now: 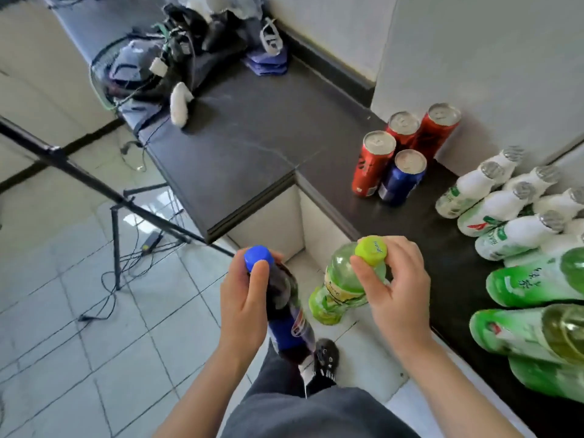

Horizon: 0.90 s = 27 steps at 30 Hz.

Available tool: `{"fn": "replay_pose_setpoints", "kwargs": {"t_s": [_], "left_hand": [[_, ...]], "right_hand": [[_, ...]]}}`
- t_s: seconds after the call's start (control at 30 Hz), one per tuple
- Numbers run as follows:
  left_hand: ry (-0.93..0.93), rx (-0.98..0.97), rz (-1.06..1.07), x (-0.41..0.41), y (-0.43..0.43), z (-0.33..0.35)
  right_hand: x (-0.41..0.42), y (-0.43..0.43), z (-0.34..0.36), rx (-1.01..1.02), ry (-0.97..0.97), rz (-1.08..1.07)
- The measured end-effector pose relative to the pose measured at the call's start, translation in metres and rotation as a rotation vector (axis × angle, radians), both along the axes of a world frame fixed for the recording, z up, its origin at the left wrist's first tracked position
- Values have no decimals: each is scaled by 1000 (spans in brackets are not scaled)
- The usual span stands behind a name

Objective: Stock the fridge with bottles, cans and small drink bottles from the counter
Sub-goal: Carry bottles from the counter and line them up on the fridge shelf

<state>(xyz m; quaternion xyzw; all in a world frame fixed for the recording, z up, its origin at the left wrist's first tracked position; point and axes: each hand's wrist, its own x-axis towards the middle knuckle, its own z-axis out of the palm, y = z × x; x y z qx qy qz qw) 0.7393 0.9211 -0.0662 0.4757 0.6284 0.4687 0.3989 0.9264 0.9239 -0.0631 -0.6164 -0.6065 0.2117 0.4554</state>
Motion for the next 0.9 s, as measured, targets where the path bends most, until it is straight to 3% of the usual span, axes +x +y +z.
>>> {"fn": "replay_pose_setpoints", "kwargs": {"t_s": [0.23, 0.47, 0.67, 0.9], "left_hand": [[22, 0, 358, -80, -89, -1], [2, 73, 665, -153, -169, -1], [-52, 111, 884, -233, -269, -1], [58, 127, 1059, -339, -416, -3]], "right_hand": [[-85, -13, -2, -23, -22, 436], [-198, -50, 14, -4, -4, 730], [-310, -127, 18, -23, -23, 949], [-440, -241, 8, -36, -26, 1146]]}}
